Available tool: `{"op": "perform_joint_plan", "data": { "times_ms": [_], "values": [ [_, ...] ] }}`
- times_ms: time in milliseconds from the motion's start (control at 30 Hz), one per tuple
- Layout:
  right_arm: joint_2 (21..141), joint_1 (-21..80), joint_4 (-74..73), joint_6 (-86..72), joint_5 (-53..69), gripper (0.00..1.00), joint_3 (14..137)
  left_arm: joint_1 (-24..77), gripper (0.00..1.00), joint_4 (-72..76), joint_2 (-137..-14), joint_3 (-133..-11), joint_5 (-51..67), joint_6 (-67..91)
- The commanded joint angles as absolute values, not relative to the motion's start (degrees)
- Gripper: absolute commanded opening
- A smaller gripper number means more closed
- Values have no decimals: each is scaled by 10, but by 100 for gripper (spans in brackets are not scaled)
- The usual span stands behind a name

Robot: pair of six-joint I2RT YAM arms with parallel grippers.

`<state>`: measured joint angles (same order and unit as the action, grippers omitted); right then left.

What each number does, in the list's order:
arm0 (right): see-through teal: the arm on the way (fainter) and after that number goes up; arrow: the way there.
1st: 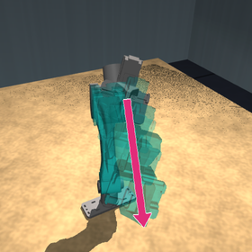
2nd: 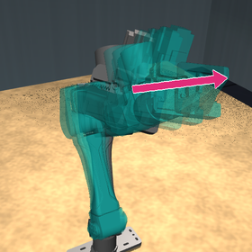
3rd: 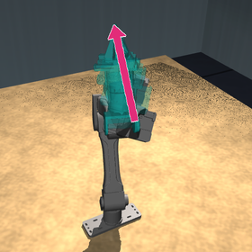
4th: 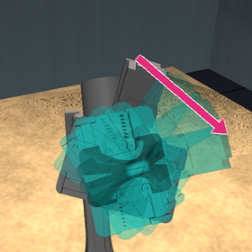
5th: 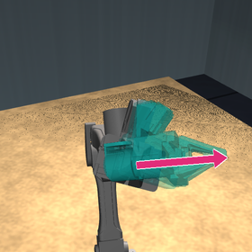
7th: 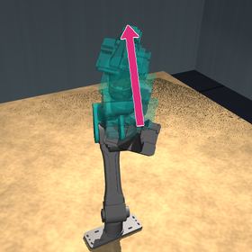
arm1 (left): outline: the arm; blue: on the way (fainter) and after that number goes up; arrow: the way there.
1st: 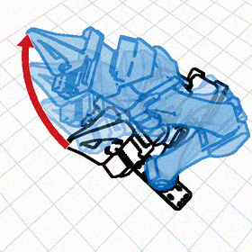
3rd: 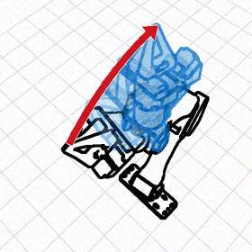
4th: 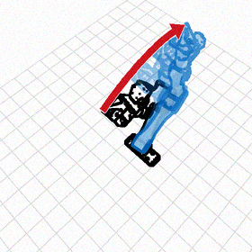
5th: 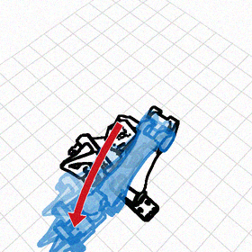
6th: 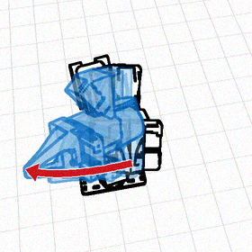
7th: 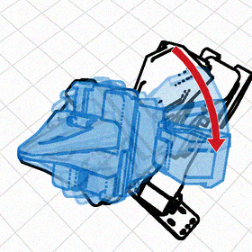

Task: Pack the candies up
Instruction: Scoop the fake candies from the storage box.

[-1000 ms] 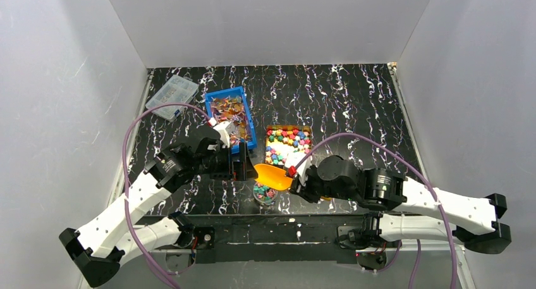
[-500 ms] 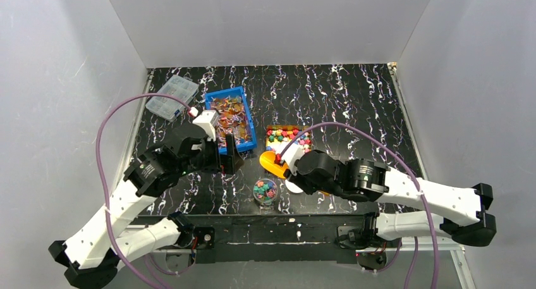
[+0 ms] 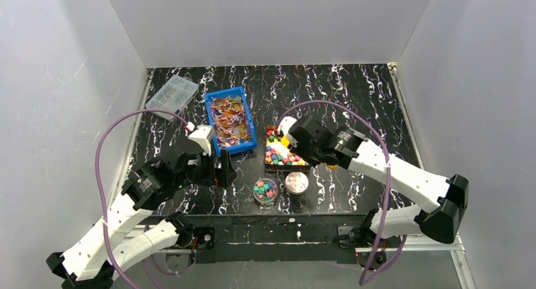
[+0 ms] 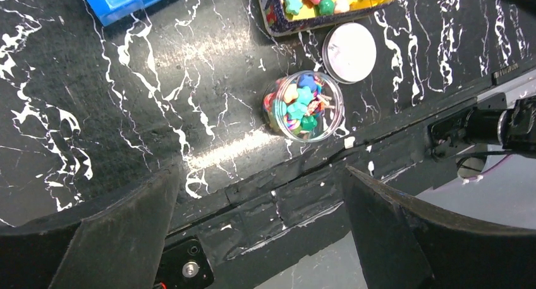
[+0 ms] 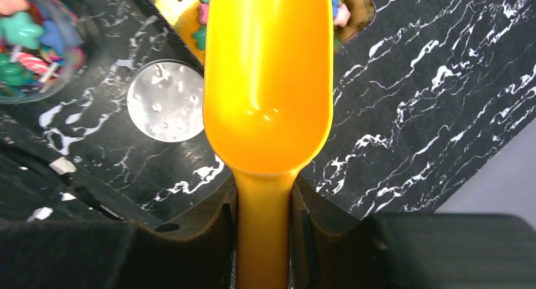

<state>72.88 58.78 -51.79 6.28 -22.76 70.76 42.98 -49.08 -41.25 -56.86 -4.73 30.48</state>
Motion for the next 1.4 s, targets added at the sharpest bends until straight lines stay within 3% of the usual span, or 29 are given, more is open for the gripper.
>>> {"op": "perform_joint_plan", "data": {
  "times_ms": [0,800,1367],
  "values": [
    [760,543,-537,163,-181,1,755,431,99,-475,-395,-541,-28,287],
    [907,483,-550,447,-188,1,770,431,99,-427,-348,-455,21,248],
    [962,482,-540,506,-137,1,760,431,99,-432,-341,-454,8,249]
  ]
}}
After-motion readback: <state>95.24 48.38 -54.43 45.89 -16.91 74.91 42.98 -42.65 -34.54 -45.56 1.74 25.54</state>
